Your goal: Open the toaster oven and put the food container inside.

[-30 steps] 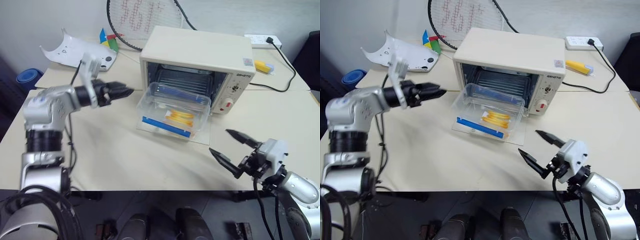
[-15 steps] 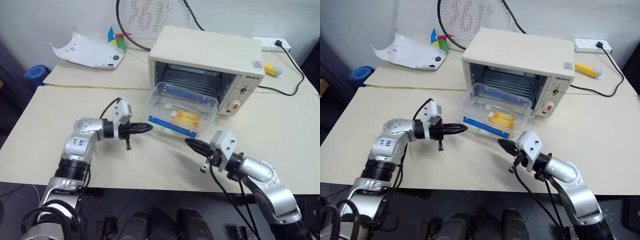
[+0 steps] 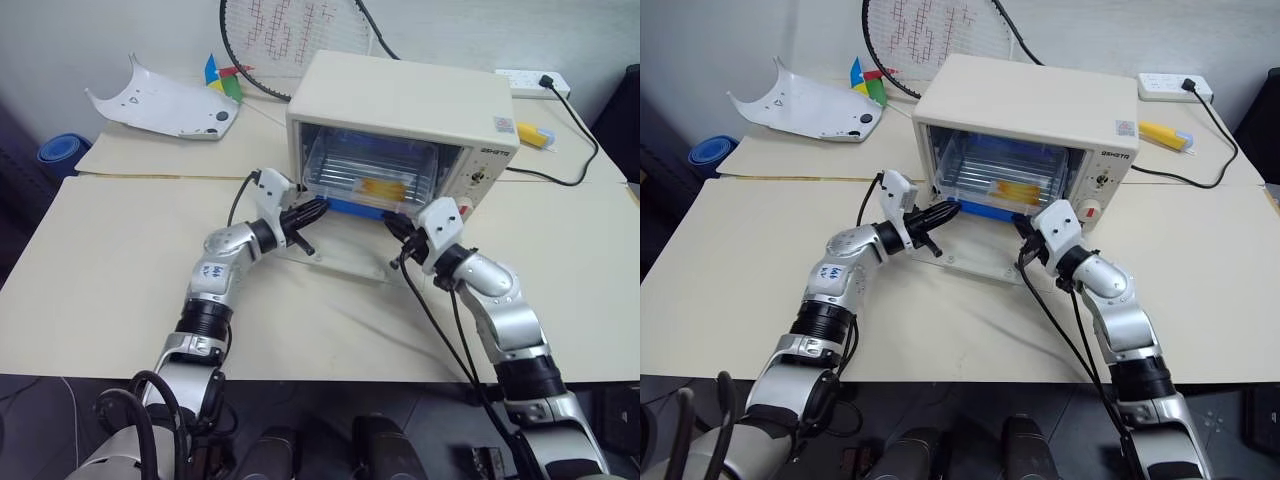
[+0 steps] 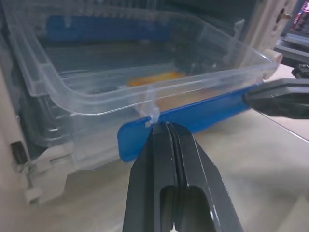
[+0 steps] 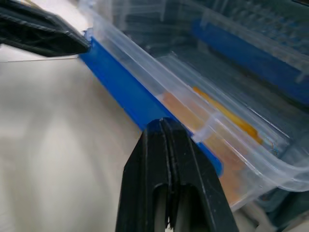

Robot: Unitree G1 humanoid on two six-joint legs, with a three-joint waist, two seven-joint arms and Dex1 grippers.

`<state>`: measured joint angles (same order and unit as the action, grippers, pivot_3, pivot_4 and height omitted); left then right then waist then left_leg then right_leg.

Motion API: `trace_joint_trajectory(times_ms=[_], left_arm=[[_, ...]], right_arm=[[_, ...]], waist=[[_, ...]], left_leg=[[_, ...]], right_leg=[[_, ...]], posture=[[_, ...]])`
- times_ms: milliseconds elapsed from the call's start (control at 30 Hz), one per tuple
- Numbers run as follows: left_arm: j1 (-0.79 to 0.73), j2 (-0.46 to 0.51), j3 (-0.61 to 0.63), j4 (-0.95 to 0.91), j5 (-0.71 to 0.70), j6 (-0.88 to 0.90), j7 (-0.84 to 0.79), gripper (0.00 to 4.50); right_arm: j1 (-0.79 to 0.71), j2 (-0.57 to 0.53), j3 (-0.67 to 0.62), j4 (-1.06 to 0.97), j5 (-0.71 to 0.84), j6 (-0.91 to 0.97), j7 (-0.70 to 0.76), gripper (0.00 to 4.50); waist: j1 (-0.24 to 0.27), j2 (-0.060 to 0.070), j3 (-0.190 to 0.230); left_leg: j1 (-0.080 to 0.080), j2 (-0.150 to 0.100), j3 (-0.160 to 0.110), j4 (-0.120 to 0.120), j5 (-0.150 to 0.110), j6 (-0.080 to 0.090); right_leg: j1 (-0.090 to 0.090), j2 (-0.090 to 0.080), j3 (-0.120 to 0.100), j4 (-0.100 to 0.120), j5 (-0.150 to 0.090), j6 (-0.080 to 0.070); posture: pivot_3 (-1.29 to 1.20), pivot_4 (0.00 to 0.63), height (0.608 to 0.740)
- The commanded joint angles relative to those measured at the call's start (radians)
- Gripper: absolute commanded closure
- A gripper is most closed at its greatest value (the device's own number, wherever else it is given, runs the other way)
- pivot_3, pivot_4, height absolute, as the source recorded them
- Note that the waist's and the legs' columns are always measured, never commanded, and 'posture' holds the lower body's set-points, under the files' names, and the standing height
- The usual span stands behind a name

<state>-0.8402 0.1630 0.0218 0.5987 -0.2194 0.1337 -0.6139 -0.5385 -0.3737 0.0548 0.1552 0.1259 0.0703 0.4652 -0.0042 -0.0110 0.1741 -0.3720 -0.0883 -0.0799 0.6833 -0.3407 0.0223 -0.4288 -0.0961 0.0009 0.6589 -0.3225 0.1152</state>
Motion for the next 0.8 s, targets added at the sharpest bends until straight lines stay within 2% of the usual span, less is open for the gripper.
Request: trace_joint_trajectory(times_ms=[33, 133, 200, 400, 467, 600, 667, 733, 800], left_arm=[[-0.071, -0.017, 0.015, 0.08, 0.027, -0.077, 0.053, 4.5], [-0.093, -0.012, 0.031, 0.108, -0.002, -0.09, 0.008, 4.5], [-0.087, 0.028, 0.042, 0.09, -0.012, -0.071, -0.023, 4.5], [0.059, 0.234, 0.049, -0.165, -0.109, 0.055, -0.294, 2.69], [0.142, 0.321, 0.064, -0.264, -0.153, 0.023, -0.428, 2.04], [0.265, 0.495, 0.103, -0.345, -0.21, 0.008, -0.637, 0.8], [0.311, 0.562, 0.101, -0.378, -0.242, 0.014, -0.744, 0.19], [0.353, 0.618, 0.084, -0.425, -0.263, 0.036, -0.829, 0.07], [0.376, 0.628, 0.082, -0.491, -0.299, 0.082, -0.841, 0.07]], right_arm=[[-0.049, 0.035, -0.031, 0.053, -0.021, -0.058, -0.057, 4.48], [-0.042, 0.043, -0.035, 0.028, 0.004, -0.047, -0.031, 4.48], [0.002, 0.035, -0.041, -0.057, 0.059, -0.008, 0.02, 4.48], [0.213, -0.07, -0.107, -0.388, 0.196, 0.132, 0.123, 4.5], [0.302, -0.125, -0.16, -0.444, 0.234, 0.148, 0.162, 4.5], [0.455, -0.25, -0.266, -0.393, 0.249, 0.147, 0.253, 4.5], [0.487, -0.298, -0.268, -0.33, 0.226, 0.122, 0.302, 4.5], [0.493, -0.319, -0.256, -0.254, 0.199, 0.065, 0.337, 4.5], [0.483, -0.314, -0.236, -0.179, 0.179, 0.005, 0.368, 4.5]], waist=[[-0.001, 0.0, 0.0], [-0.003, 0.0, 0.0], [-0.004, 0.0, 0.0], [-0.024, 0.001, 0.0], [-0.024, 0.001, 0.0], [-0.018, 0.001, 0.0], [-0.017, 0.001, 0.0], [-0.014, 0.001, 0.0], [-0.009, 0.001, 0.0]], left_leg=[[0.0, 0.0, 0.0, 0.0, 0.0, 0.0], [0.0, 0.0, 0.0, -0.001, 0.0, 0.0], [0.0, 0.0, 0.0, -0.001, 0.0, 0.0], [-0.001, 0.0, -0.003, -0.003, 0.0, 0.0], [-0.001, -0.002, -0.007, -0.003, 0.0, 0.0], [0.0, -0.003, -0.01, -0.002, -0.001, -0.001], [0.001, -0.003, -0.01, -0.001, -0.001, 0.0], [0.001, -0.003, -0.01, -0.001, -0.001, 0.0], [0.002, -0.003, -0.01, -0.001, -0.001, 0.0]], right_leg=[[0.0, 0.0, 0.0, 0.0, 0.0, 0.0], [0.0, 0.0, -0.001, 0.0, 0.0, 0.0], [-0.001, 0.0, -0.001, 0.002, 0.0, 0.0], [-0.002, 0.0, 0.002, 0.002, 0.0, 0.0], [-0.002, 0.0, 0.003, 0.001, 0.0, 0.0], [0.001, 0.0, 0.002, -0.004, 0.0, 0.0], [0.002, 0.0, 0.002, -0.004, 0.0, 0.0], [0.003, 0.0, 0.003, -0.004, 0.0, 0.0], [0.003, 0.0, 0.003, -0.004, 0.0, 0.0]], posture=[[0.0, 0.15, 0.74], [0.0, 0.15, 0.74], [0.0, 0.15, 0.74], [0.0, 0.15, 0.74], [0.0, 0.15, 0.74], [0.0, 0.15, 0.74], [0.0, 0.15, 0.74], [0.0, 0.15, 0.74], [0.0, 0.15, 0.74]])
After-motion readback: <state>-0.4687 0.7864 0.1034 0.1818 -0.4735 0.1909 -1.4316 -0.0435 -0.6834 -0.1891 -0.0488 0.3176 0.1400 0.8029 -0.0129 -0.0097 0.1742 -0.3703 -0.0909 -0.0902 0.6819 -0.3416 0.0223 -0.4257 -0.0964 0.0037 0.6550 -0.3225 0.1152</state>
